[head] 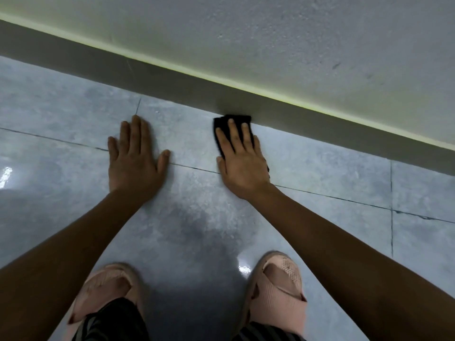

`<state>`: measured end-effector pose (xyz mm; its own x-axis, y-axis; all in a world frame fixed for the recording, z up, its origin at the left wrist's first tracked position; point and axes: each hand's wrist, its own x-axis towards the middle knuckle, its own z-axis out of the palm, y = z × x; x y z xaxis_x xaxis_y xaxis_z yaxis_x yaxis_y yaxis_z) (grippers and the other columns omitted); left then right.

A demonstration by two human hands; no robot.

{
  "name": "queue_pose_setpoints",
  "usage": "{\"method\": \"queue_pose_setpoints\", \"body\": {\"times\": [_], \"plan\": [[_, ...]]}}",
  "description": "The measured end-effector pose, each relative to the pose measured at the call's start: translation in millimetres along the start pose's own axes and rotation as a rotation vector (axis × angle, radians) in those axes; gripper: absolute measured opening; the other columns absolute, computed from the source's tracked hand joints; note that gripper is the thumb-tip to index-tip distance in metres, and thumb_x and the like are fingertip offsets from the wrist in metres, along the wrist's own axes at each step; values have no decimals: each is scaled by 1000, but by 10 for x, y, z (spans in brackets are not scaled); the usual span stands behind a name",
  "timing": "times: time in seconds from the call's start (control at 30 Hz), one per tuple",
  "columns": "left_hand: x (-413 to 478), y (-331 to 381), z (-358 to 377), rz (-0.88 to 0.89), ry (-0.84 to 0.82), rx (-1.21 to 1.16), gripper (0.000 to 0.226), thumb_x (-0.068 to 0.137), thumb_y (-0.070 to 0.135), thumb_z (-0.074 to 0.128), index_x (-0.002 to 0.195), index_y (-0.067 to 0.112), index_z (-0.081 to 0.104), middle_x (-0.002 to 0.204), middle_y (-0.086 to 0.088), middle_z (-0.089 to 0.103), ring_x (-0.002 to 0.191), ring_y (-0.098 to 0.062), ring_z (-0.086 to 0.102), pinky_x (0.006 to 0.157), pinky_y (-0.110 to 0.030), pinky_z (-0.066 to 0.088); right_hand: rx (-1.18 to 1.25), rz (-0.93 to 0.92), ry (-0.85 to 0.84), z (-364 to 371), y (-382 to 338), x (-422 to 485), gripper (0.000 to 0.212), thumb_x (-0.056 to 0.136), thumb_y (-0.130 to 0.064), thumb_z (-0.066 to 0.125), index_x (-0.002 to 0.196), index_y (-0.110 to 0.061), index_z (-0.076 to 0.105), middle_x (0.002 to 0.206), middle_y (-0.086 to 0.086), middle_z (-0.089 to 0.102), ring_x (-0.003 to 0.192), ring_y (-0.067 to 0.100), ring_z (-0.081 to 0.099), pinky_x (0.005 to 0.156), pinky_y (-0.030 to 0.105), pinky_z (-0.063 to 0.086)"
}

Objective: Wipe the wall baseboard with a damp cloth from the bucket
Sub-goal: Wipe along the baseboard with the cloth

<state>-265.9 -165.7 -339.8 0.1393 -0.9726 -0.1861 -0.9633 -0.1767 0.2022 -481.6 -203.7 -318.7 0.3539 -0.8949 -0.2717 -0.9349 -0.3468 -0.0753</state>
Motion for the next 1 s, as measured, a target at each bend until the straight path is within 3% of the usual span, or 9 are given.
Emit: {"method": "queue_pose_setpoints", "body": {"times": [0.27, 0.4, 0.6, 0.73, 0.87, 1.0], "plan": [[-30, -26, -3, 10, 4, -10, 79, 91, 58, 13, 151, 10, -7, 160, -10, -8, 147, -24, -9, 118, -42, -5, -101, -360, -33, -94, 71, 291, 57, 100, -32, 29, 153, -23, 7, 160, 0, 1, 146, 23, -2, 118, 40, 6], [-84, -237, -96, -141, 20, -85, 83, 90, 60, 15, 151, 7, -6, 160, -13, -7, 147, -29, -8, 119, -47, -1, -149, -343, -20, -105, 550, 88, 60, 94, -28, 31, 152, -24, 17, 159, 0, 12, 146, 22, 9, 117, 42, 15], [-67, -237, -57, -124, 24, -74, 83, 89, 60, 15, 151, 9, -5, 160, -11, -6, 147, -28, -7, 118, -45, -3, -131, -358, -79, -185, 696, 74, 62, 88, -32, 27, 148, -16, 31, 156, 7, 24, 144, 27, 20, 116, 39, 16], [-52, -222, -30, -138, 17, -55, 82, 89, 60, 13, 151, 10, -7, 161, -10, -7, 147, -27, -8, 117, -42, -5, -144, -463, -53, -196, 204, 442, 56, 97, -32, 31, 151, -20, 20, 159, 4, 14, 146, 26, 10, 117, 37, 9], [-40, -254, -1, -127, 14, -33, 80, 90, 59, 12, 151, 12, -8, 160, -8, -11, 146, -23, -13, 117, -42, -9, -174, -521, -106, -272, -357, 766, 65, 94, -23, 36, 153, -23, 7, 160, 2, -2, 146, 23, -3, 119, 37, 2], [-52, -339, -51, -202, 19, -58, 78, 95, 59, 15, 151, 9, -9, 160, -11, -11, 147, -25, -12, 118, -45, -7, -193, -569, -138, -350, -287, 785, 61, 97, -23, 34, 152, -23, 9, 160, -2, -2, 146, 19, -1, 117, 35, 4]]}}
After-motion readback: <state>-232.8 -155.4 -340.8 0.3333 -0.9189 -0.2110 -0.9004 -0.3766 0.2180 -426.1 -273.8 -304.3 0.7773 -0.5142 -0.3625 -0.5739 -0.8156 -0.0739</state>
